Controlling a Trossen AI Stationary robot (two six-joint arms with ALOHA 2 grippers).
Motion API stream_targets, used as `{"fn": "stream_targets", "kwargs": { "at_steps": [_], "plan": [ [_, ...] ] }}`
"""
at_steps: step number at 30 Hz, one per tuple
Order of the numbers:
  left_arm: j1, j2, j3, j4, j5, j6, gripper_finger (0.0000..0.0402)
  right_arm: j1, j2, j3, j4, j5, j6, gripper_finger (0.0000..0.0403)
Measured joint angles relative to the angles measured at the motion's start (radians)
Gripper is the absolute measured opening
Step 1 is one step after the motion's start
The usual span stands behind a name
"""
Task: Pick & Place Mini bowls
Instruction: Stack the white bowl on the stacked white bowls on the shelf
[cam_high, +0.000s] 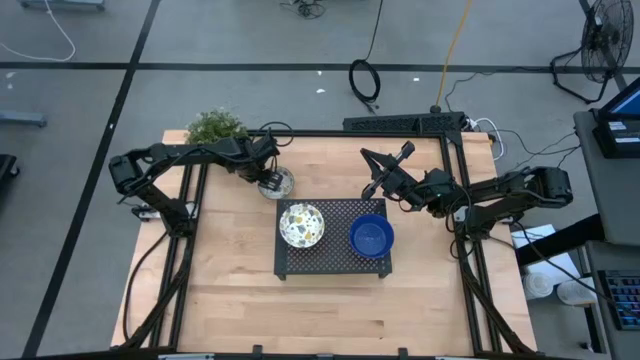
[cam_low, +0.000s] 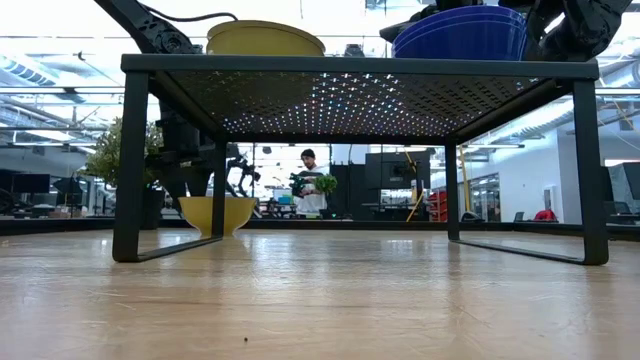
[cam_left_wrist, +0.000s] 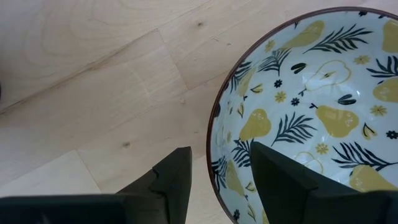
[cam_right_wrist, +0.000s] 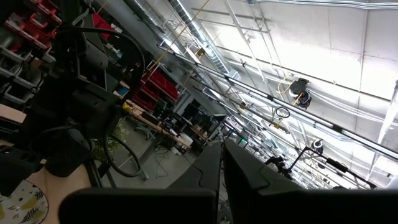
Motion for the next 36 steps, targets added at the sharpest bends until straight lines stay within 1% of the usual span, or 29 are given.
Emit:
{"fn": "stream_targets", "kwargs": {
  "at_steps": [5,8,14,22,25,28,34,36],
  "plan": [
    [0.000,0.000,0.000,0.000,0.000,0.000,0.0165,0.000,0.000,0.000,0.000,0.000,0.000,0.0008],
    [0.000,0.000,0.000,0.000,0.000,0.001,0.0156,0.000,0.000,0.000,0.000,0.000,0.000,0.0008],
    [0.000,0.000,0.000,0.000,-0.034,0.001,0.0107,0.000,0.000,0.000,0.000,0.000,0.000,0.0008],
    [0.000,-0.003,0.002,0.002,-0.033,0.017,0.0040,0.000,0.000,0.000,0.000,0.000,-0.001,0.0008],
    [0.000,-0.006,0.005,0.006,-0.028,0.021,0.0023,0.000,0.000,0.000,0.000,0.000,-0.001,0.0008],
    [0.000,-0.006,0.005,0.009,-0.029,0.033,0.0018,0.000,0.000,0.000,0.000,0.000,-0.001,0.0008],
    [0.000,-0.004,0.007,0.038,-0.051,0.076,0.0024,0.000,0.000,0.000,0.000,0.000,-0.001,0.0008],
    [-0.004,-0.004,0.018,0.044,-0.059,0.100,0.0018,0.000,0.000,0.000,0.000,0.000,-0.001,0.0008]
  ]
}}
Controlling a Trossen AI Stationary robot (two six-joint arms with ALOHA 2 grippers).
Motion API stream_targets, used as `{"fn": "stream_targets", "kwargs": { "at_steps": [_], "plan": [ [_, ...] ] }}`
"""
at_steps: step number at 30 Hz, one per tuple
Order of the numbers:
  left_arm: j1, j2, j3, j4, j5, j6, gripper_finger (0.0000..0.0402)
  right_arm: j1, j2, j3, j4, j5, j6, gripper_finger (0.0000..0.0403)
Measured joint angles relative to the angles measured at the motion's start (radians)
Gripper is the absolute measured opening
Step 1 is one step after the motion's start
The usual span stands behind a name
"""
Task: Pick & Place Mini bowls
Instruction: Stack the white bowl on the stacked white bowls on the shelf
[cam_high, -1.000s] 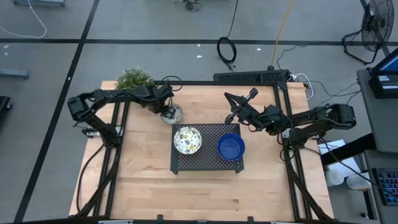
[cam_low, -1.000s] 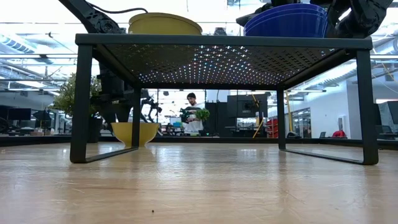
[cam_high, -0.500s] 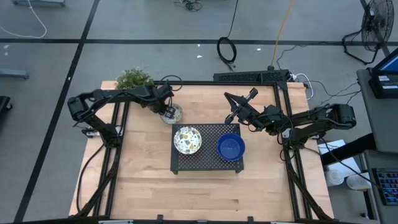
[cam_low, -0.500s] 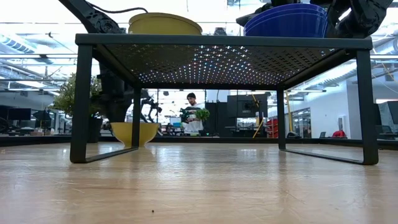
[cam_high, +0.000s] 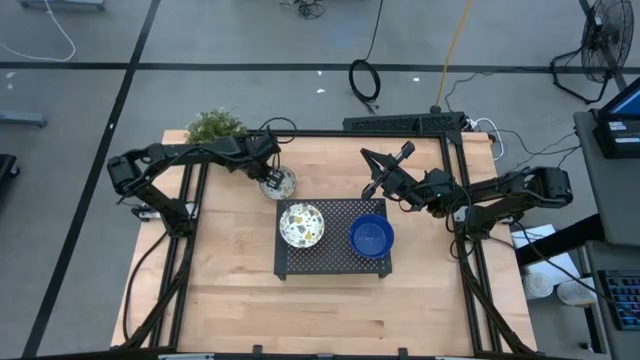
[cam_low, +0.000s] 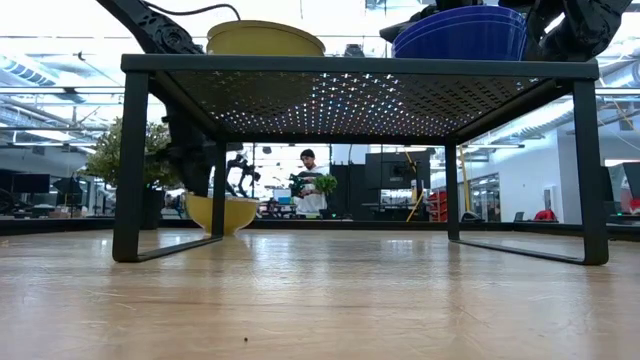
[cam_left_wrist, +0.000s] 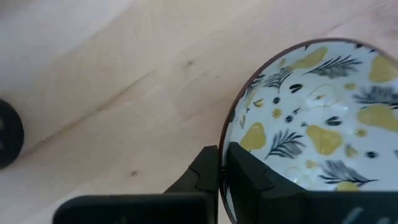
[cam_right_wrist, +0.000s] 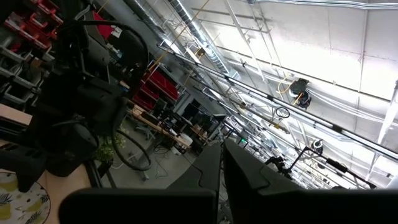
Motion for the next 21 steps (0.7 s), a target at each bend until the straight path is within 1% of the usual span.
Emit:
{"fn": "stream_targets", "kwargs": {
  "at_steps": [3,7,13,17,21],
  "plan": [
    [-0.015,0.000,0.031,0.006,-0.036,0.022,0.0012,0.000,0.000,0.000,0.000,0.000,0.000,0.0008],
    [-0.048,-0.010,0.080,-0.007,-0.092,0.092,0.0010,0.000,0.000,0.000,0.000,0.000,0.000,0.0008],
    [-0.092,-0.049,0.194,-0.108,-0.195,0.121,0.0007,-0.001,0.000,0.000,0.000,0.000,0.000,0.0008],
    [-0.106,-0.062,0.272,-0.157,-0.225,0.142,0.0013,-0.001,0.000,0.000,0.000,0.000,0.001,0.0008],
    [-0.121,-0.060,0.359,-0.243,-0.264,0.175,0.0007,-0.001,0.000,0.000,0.000,0.000,0.001,0.0008]
  ]
}}
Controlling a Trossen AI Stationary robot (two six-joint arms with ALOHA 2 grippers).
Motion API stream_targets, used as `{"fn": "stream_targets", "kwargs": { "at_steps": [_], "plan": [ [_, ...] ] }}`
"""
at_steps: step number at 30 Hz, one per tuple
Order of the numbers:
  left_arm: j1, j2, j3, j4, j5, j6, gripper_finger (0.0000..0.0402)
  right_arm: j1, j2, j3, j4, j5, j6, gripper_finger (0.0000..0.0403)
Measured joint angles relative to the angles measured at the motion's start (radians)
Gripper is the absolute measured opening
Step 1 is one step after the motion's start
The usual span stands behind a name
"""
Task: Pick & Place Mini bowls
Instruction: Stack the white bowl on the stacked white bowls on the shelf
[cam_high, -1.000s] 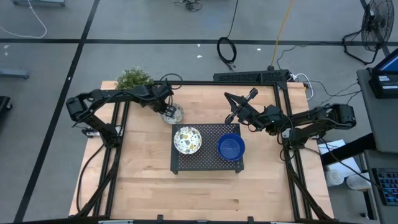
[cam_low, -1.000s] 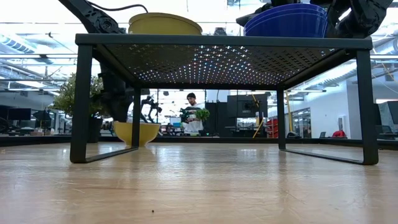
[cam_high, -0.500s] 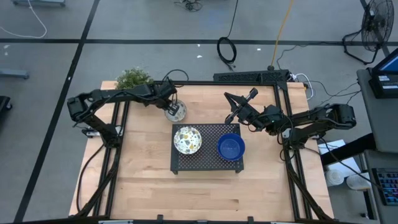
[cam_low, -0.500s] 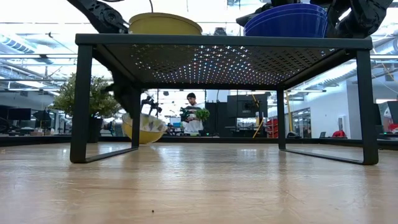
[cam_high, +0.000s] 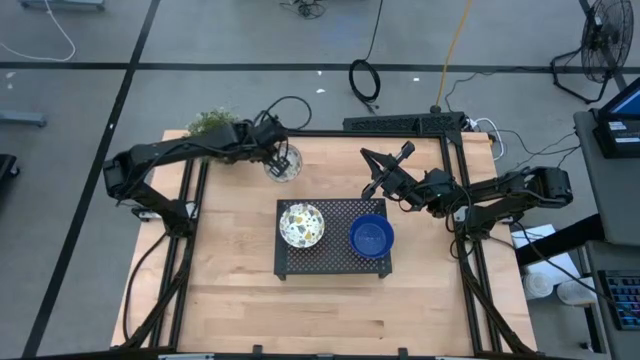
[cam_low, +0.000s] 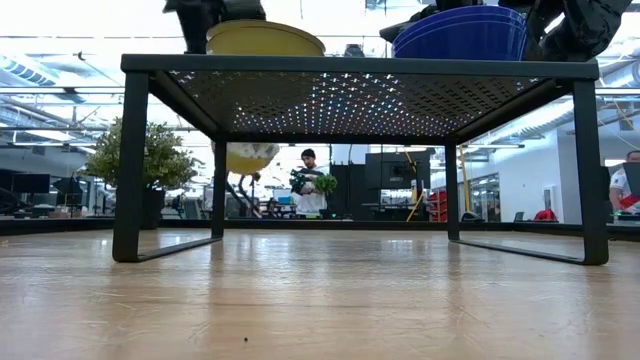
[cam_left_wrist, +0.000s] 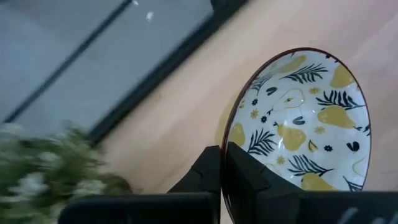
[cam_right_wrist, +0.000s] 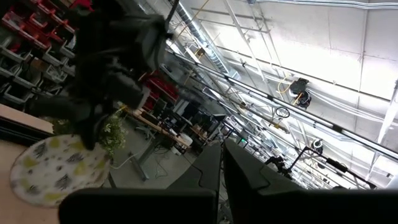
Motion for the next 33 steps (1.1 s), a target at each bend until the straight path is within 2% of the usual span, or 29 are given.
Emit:
{"fn": "stream_targets", "kwargs": {
  "at_steps": [7,15,24,33],
  "plan": [
    [-0.024,0.000,0.200,-0.161,-0.075,0.016,0.0010,0.000,0.000,0.000,0.000,0.000,0.000,0.0008],
    [-0.087,-0.002,0.380,-0.237,-0.059,0.036,0.0012,0.000,0.000,0.000,0.004,0.000,0.000,0.0008],
    [-0.218,-0.002,0.397,-0.315,-0.040,0.036,0.0011,0.000,0.000,0.000,0.004,0.000,0.000,0.0008],
    [-0.315,-0.001,0.435,-0.310,0.081,0.033,0.0010,0.000,0.000,0.000,0.008,0.000,0.000,0.0008]
  ]
}}
